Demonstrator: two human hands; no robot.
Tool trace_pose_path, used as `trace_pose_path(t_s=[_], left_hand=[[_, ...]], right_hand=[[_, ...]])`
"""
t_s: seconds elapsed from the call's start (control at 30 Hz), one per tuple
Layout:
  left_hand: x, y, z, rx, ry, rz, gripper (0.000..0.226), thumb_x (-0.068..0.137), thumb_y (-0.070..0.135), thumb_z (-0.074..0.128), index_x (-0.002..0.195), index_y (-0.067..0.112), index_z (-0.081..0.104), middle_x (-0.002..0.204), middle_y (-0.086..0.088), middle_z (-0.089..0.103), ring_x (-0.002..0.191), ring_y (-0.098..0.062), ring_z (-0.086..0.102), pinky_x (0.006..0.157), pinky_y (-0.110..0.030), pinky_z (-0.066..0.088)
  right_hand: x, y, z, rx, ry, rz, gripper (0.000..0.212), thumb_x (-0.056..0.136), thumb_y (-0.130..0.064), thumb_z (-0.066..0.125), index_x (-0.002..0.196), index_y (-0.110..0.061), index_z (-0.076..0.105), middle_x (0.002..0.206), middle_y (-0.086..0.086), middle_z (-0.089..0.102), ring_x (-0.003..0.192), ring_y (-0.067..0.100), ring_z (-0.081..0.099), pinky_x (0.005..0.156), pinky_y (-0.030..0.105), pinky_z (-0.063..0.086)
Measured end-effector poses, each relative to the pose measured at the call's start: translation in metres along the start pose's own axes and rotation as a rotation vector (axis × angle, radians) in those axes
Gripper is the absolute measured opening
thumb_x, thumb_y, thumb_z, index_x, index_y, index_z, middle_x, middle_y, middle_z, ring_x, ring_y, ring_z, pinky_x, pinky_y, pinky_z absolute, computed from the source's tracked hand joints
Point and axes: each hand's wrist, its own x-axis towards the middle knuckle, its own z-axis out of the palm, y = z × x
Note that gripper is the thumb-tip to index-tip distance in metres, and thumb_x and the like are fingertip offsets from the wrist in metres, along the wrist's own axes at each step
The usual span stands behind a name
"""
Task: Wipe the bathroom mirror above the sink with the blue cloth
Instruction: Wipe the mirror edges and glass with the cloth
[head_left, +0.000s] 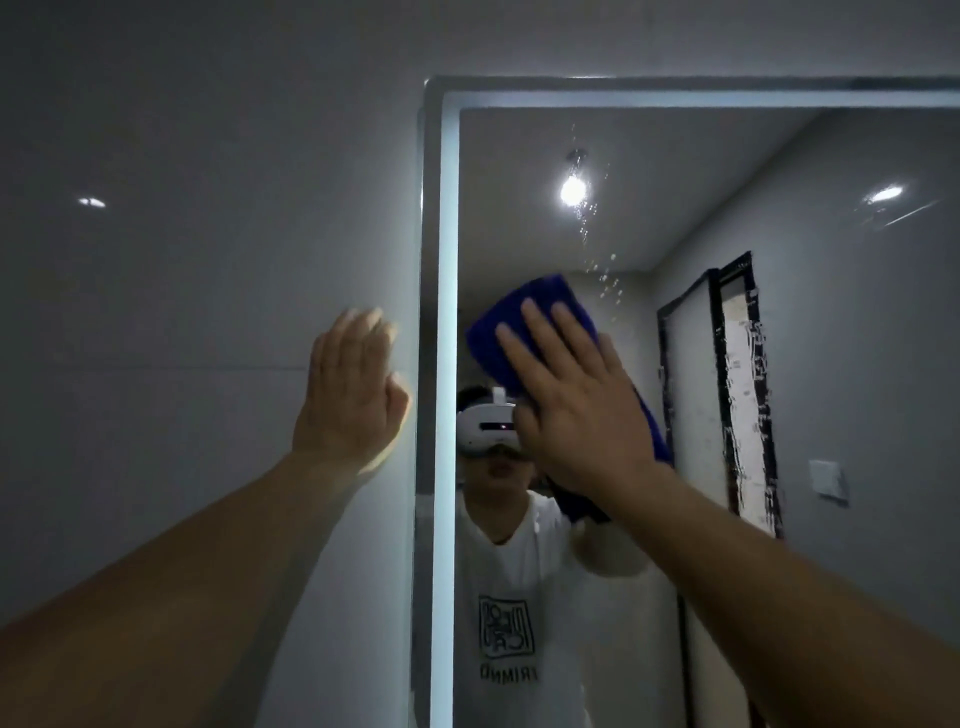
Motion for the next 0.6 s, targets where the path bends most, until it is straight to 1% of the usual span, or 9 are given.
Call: trace_pose_path(t_s=[0.1,0.2,0.27,0.37,0.4,0.43,0.47,0.53,0.6], left_hand=[[0.002,0.001,-0.003,-0.028,0.007,0.016,0.045,0.096,0.022,0.034,0.134,0.002,0.048,0.138,-0.024,0.052,0.131,-0.043,0.046,0.112,-0.054,0.035],[0.003,0.002,-0.007,-0.043,-0.022,-0.007,0.048,0.094,0.023,0.035,0.133,0.001,0.052,0.139,-0.023,0.051,0.132,-0.041,0.046,0.112,-0.053,0.035],[0.002,0.004,-0.01,-0.04,-0.042,-0.011,0.05,0.092,0.023,0.036,0.133,0.001,0.052,0.14,-0.022,0.051,0.133,-0.04,0.045,0.111,-0.054,0.035],[0.002,0.005,-0.011,-0.031,-0.068,-0.018,0.052,0.089,0.023,0.039,0.135,0.001,0.051,0.143,-0.022,0.049,0.135,-0.039,0.043,0.112,-0.055,0.035],[0.002,0.004,-0.011,-0.029,-0.075,-0.025,0.052,0.089,0.023,0.04,0.135,0.002,0.05,0.143,-0.021,0.048,0.136,-0.038,0.042,0.113,-0.054,0.034],[0.002,0.004,-0.011,-0.028,-0.076,-0.028,0.053,0.088,0.023,0.042,0.135,0.002,0.05,0.144,-0.02,0.048,0.137,-0.038,0.042,0.114,-0.054,0.033],[0.002,0.004,-0.01,-0.028,-0.071,-0.027,0.053,0.088,0.023,0.044,0.135,0.002,0.051,0.144,-0.02,0.048,0.137,-0.038,0.042,0.114,-0.053,0.033],[0.002,0.002,-0.009,-0.032,-0.067,-0.02,0.053,0.087,0.024,0.044,0.135,0.002,0.052,0.144,-0.02,0.048,0.137,-0.037,0.042,0.114,-0.053,0.033],[0.002,0.0,-0.007,-0.032,-0.062,-0.017,0.054,0.087,0.026,0.042,0.135,0.002,0.052,0.144,-0.02,0.049,0.137,-0.038,0.042,0.114,-0.053,0.034]], right_hand=[[0.05,0.01,-0.012,0.041,0.022,0.191,0.063,0.101,-0.033,0.038,0.158,-0.028,0.012,0.166,0.001,0.002,0.152,0.022,-0.005,0.121,0.044,-0.002],[0.05,-0.003,-0.009,0.044,0.084,0.235,0.065,0.099,-0.031,0.04,0.158,-0.025,0.015,0.166,0.003,0.006,0.152,0.023,-0.002,0.121,0.044,-0.002],[0.03,-0.01,-0.002,0.038,0.07,0.141,0.065,0.097,-0.032,0.042,0.157,-0.024,0.019,0.165,0.004,0.011,0.152,0.024,0.002,0.122,0.045,0.0],[0.019,0.007,0.0,-0.023,-0.019,-0.133,0.063,0.095,-0.038,0.038,0.156,-0.027,0.022,0.164,0.002,0.015,0.152,0.023,0.007,0.121,0.047,0.01],[0.03,0.019,-0.004,-0.044,-0.042,-0.176,0.063,0.096,-0.04,0.037,0.156,-0.029,0.02,0.164,0.001,0.013,0.152,0.022,0.006,0.121,0.047,0.01],[0.046,0.03,-0.009,-0.064,-0.049,-0.165,0.063,0.097,-0.041,0.035,0.156,-0.03,0.017,0.165,0.001,0.01,0.152,0.021,0.003,0.122,0.047,0.009],[0.063,0.04,-0.015,-0.072,-0.035,-0.101,0.063,0.098,-0.041,0.033,0.156,-0.031,0.014,0.165,0.0,0.007,0.152,0.02,0.0,0.123,0.046,0.007],[0.097,0.052,-0.029,-0.031,0.012,0.116,0.062,0.1,-0.038,0.032,0.157,-0.03,0.008,0.166,0.0,0.002,0.152,0.019,-0.004,0.123,0.044,0.004],[0.117,0.042,-0.034,0.023,0.065,0.323,0.063,0.101,-0.034,0.032,0.158,-0.027,0.005,0.166,0.002,-0.001,0.152,0.021,-0.004,0.123,0.045,0.003]])
